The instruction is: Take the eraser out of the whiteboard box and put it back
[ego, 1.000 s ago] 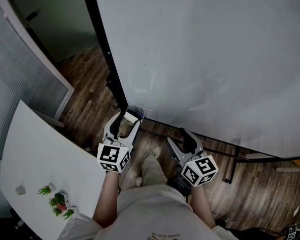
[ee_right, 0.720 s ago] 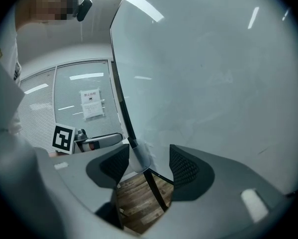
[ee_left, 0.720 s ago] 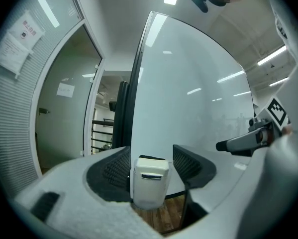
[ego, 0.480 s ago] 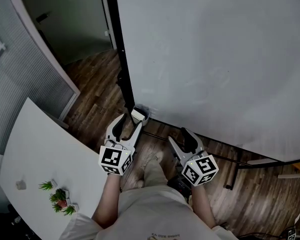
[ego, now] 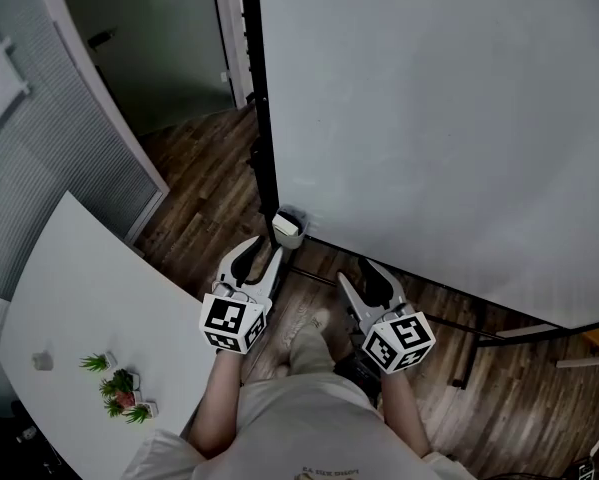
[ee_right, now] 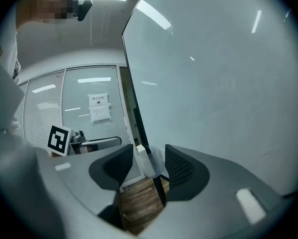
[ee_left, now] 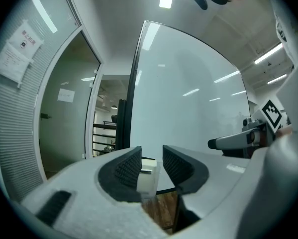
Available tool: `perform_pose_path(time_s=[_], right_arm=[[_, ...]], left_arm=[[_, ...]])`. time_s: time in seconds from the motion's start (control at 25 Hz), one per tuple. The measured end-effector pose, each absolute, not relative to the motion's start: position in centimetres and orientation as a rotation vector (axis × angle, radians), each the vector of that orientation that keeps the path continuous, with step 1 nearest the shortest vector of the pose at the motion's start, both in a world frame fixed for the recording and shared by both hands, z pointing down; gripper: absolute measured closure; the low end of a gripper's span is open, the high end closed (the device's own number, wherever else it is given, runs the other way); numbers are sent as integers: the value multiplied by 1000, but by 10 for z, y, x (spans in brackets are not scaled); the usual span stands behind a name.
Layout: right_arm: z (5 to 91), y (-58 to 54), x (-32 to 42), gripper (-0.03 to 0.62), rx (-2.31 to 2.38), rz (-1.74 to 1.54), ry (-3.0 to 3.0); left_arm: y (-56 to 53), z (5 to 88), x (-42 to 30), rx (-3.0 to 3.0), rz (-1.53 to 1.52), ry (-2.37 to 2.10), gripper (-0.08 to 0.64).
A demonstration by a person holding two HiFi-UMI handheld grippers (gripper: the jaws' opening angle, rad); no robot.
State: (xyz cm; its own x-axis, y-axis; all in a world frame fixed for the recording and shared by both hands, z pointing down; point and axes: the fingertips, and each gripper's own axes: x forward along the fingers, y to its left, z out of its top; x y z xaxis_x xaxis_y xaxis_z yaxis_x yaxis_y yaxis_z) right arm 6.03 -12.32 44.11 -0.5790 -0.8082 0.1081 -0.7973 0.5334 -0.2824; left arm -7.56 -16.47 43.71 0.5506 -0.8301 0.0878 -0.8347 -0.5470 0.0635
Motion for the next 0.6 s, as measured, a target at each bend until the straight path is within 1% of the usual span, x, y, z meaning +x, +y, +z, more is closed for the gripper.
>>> perform_pose_path(time_s=[0.28,0.32,0.36,0.4,0.44,0.6], right_arm=[[418,-115,57,487,-1378,-394,2662],[418,-115,57,508,-1386,-387,2664],[418,-115,57,546,-1390,-381,2670],[418,-114,56,568,-1393,-376,2678],[419,-114,55,580,-1394,-374,2685],[419,-113,54,580,-1400,-390,2673]], left_arm=[[-153,436,-83,2671,76,-1451,469],[-152,436,-83,2673,78,-1446,484],[-150,437,-84,2675,80,-1440,513],[-149,437,-84,2678,81,-1435,537],[-148,438,-84,2680,79,-1434,557],[-147,435,-88,2692,78,-1459,561]])
